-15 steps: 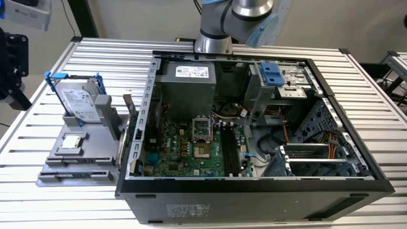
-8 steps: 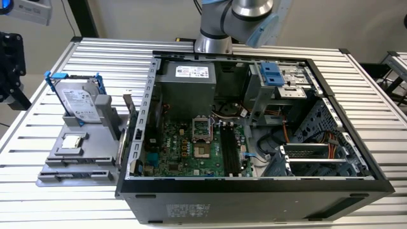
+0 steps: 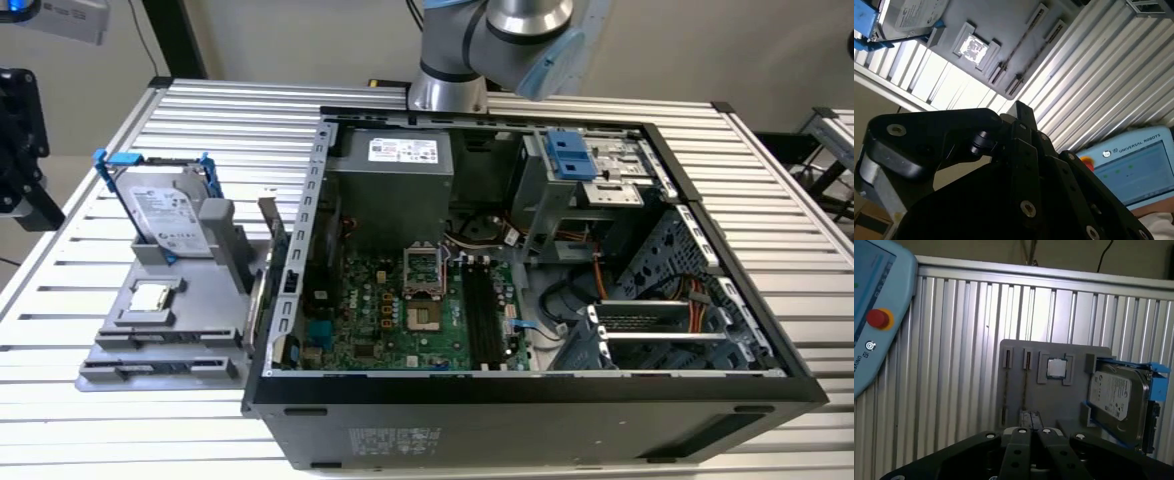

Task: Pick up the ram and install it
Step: 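Pick up the ram and move it above insertion slot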

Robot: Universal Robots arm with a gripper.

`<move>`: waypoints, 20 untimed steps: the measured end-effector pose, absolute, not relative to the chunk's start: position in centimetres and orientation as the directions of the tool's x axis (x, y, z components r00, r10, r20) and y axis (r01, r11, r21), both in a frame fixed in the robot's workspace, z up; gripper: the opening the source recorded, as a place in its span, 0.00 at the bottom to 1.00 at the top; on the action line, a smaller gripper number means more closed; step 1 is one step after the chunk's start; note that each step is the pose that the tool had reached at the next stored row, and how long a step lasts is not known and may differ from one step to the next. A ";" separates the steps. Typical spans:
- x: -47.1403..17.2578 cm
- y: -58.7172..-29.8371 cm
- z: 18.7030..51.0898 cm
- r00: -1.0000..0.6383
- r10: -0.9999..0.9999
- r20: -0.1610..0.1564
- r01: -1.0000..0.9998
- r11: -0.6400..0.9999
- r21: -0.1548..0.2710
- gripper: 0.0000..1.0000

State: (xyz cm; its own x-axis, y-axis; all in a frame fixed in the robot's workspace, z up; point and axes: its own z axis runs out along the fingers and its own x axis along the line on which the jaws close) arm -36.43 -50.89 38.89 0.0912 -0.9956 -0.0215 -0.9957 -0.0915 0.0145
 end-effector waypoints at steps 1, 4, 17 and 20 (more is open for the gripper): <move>-36.4 -50.9 38.9 0.097 -0.995 -0.022 -0.995 -0.098 0.014 0.00; -36.4 -50.9 38.9 0.100 -0.995 -0.023 -0.995 -0.100 0.014 0.00; -36.4 -50.9 38.9 0.100 -0.995 -0.023 -0.995 -0.101 0.014 1.00; -36.4 -50.9 38.9 0.100 -0.995 -0.023 -0.995 -0.101 0.014 1.00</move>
State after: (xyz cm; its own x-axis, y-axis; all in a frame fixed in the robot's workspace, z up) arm -36.43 -50.89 38.89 0.1002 -0.9947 -0.0226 -0.9948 -0.1005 0.0144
